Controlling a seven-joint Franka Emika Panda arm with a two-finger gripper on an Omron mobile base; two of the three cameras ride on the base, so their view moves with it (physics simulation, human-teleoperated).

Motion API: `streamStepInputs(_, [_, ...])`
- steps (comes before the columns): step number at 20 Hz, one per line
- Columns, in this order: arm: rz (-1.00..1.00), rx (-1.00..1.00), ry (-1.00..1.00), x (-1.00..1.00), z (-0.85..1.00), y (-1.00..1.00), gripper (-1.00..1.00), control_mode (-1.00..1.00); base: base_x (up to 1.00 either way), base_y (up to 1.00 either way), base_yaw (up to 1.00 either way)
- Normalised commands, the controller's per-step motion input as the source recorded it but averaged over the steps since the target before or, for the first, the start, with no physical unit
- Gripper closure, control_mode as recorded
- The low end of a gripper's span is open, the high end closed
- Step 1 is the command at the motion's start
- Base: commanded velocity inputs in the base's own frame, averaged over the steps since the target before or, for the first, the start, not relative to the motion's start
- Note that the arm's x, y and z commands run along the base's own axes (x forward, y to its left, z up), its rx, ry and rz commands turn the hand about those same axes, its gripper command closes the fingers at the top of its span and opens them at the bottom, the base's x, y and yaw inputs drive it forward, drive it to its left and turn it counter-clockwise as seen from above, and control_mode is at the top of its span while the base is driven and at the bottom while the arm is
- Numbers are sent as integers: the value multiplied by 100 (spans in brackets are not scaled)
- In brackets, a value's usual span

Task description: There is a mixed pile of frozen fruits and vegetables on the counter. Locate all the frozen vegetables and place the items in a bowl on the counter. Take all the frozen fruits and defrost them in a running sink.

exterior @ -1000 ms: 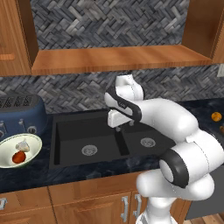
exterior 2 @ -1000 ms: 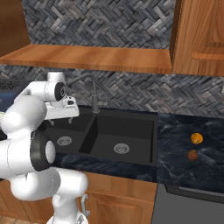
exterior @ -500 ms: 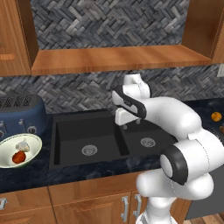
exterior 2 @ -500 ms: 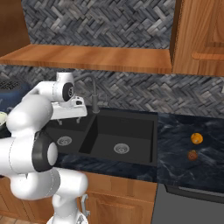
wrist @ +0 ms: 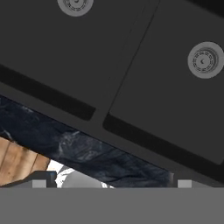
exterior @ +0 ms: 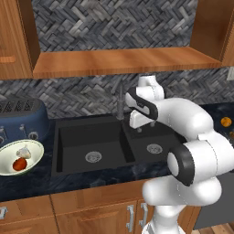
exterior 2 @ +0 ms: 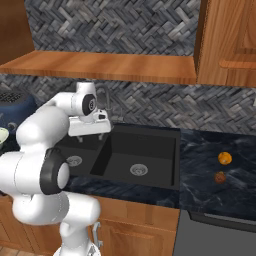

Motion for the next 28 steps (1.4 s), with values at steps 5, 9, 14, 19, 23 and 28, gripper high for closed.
streamStepInputs(5, [0,-2,0,10,0,-42,-100,-100,0,0,0])
streamStepInputs(9, [-2,-1,0,0,0,-45,-100,-100,0,0,0])
streamStepInputs(14, [-11,0,0,0,0,-52,-100,-100,0,0,0])
streamStepInputs(19, [-19,0,0,-1,0,-52,-100,-100,0,0,0])
streamStepInputs(23, [-19,0,0,0,0,-50,-100,-100,0,0,0])
streamStepInputs(28, [-16,0,0,0,0,-45,-100,-100,0,0,0])
